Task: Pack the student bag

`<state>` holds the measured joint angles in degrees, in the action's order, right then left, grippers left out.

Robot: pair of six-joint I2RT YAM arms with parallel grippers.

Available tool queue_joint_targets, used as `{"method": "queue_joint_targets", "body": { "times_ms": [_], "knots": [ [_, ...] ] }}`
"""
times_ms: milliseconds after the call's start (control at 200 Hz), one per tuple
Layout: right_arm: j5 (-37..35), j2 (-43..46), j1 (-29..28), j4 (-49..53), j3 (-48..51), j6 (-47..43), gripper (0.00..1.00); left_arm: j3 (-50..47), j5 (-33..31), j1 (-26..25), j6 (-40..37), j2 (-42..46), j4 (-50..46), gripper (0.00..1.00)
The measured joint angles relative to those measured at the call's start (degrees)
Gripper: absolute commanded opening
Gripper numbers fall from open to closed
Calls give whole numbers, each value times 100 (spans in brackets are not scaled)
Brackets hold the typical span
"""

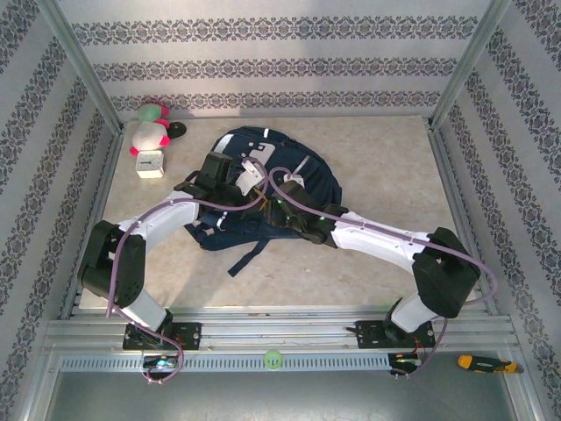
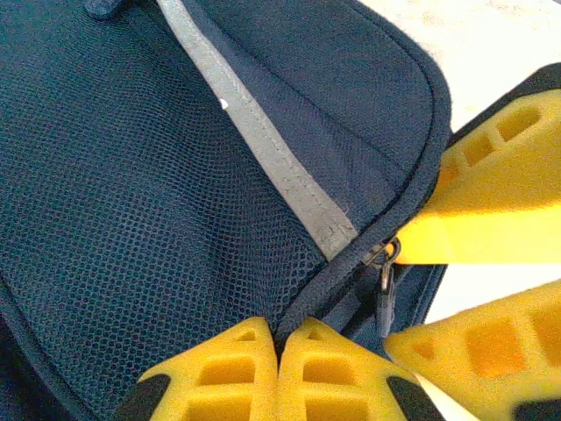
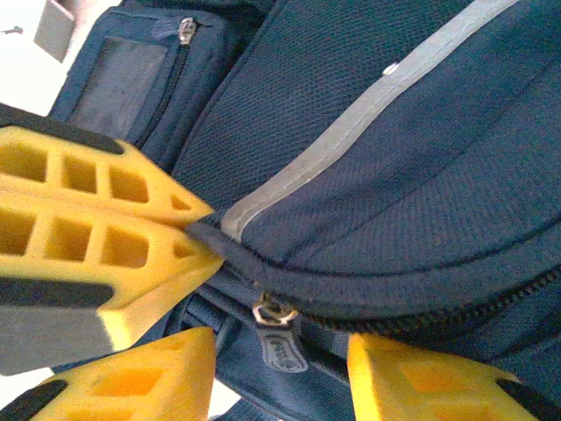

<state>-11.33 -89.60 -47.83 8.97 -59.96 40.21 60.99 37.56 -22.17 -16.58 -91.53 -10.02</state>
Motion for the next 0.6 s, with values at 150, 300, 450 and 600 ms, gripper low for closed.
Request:
{"method": "queue_joint_targets", "body": {
  "times_ms": [150,300,450,600],
  "knots": [
    [-308,-162,48,17,-118,-133,37,2,2,0,103,-15,20,0],
    [-669,-166,48,74,-136,-249,25,31,125,-2,175,-22,22,0],
    [-815,-166,52,122,-138,-297,13,66,192,-9,188,-52,20,0],
    [-807,-166,61,114,-138,-415,1,120,190,-26,177,-70,20,0]
  ]
}}
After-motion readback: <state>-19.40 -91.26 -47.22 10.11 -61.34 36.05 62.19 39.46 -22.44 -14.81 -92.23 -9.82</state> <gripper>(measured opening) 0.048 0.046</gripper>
